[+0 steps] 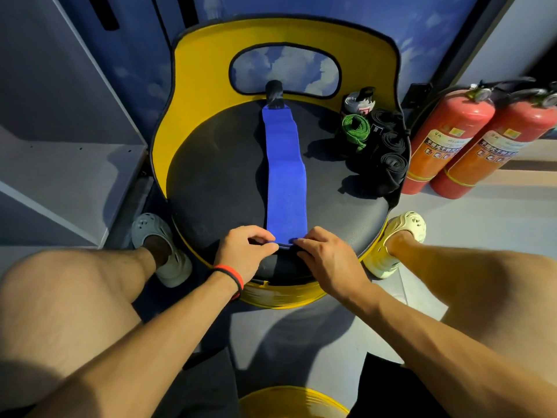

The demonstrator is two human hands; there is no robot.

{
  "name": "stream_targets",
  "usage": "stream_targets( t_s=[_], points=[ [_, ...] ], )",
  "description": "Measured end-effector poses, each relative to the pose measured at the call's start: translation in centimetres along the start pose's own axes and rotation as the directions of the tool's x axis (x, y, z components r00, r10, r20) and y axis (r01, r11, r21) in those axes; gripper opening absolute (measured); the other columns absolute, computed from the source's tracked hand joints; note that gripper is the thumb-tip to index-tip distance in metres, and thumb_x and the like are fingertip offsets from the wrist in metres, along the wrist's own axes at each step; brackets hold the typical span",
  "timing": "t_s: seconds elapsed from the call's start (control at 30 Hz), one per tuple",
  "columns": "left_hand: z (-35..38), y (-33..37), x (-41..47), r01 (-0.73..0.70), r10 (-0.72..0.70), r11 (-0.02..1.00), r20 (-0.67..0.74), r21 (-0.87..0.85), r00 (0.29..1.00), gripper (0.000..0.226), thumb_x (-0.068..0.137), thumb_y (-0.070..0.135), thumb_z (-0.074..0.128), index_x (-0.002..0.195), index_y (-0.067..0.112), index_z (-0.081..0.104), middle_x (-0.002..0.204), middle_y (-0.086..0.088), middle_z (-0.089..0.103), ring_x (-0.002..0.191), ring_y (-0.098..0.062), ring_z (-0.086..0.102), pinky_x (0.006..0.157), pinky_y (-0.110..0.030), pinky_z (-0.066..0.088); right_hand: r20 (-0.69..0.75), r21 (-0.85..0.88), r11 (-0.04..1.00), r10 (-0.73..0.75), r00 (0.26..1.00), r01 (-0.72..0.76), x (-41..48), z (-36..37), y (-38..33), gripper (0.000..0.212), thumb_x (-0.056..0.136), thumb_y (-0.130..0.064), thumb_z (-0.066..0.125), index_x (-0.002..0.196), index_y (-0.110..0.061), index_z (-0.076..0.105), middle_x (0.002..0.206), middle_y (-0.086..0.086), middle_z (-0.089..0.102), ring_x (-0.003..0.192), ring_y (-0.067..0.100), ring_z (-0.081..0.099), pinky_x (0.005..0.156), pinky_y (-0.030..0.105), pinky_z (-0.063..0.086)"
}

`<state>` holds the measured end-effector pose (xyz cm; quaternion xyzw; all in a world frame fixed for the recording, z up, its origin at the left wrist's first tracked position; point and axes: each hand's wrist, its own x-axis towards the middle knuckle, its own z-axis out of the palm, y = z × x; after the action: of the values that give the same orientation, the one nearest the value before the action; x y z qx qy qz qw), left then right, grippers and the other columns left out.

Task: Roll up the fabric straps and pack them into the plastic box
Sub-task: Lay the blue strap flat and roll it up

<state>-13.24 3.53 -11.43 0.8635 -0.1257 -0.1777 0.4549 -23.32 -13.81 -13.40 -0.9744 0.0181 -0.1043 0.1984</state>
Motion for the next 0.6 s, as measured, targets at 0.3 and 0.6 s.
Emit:
stream_targets(
  t_s=[0.3,0.6],
  points=[
    [-0.6,0.3,0.2,-0.311,0.298,0.874,0.092,0.373,0.950,0.023,0.088,0.030,0.077,0.108,0.019,0.079,0.103,0.004,0.073,0.093,-0.014,0.067,0.086,-0.030,0.057,0.051,0.008,1.000,0.017,0.999,-0.018,0.9,-0.6,1.0,0.027,0.096,-0.027,0.069,0.122,-0.021,0.075,0.101,0.003,0.068,0.086,0.022,0.067,0.072,0.031,0.056],
    [-0.2,0.3,1.3,0.071,-0.069,0.996,0.030,-0.055,0.997,0.004,0.085,0.020,0.079,0.088,0.021,0.081,0.070,0.008,0.075,0.070,-0.007,0.072,0.077,-0.029,0.061,0.021,0.192,0.961,0.198,0.980,-0.199,1.6,0.1,2.1,0.019,0.095,-0.029,0.069,0.112,-0.025,0.078,0.097,-0.003,0.068,0.087,0.016,0.062,0.073,0.033,0.055]
  ],
)
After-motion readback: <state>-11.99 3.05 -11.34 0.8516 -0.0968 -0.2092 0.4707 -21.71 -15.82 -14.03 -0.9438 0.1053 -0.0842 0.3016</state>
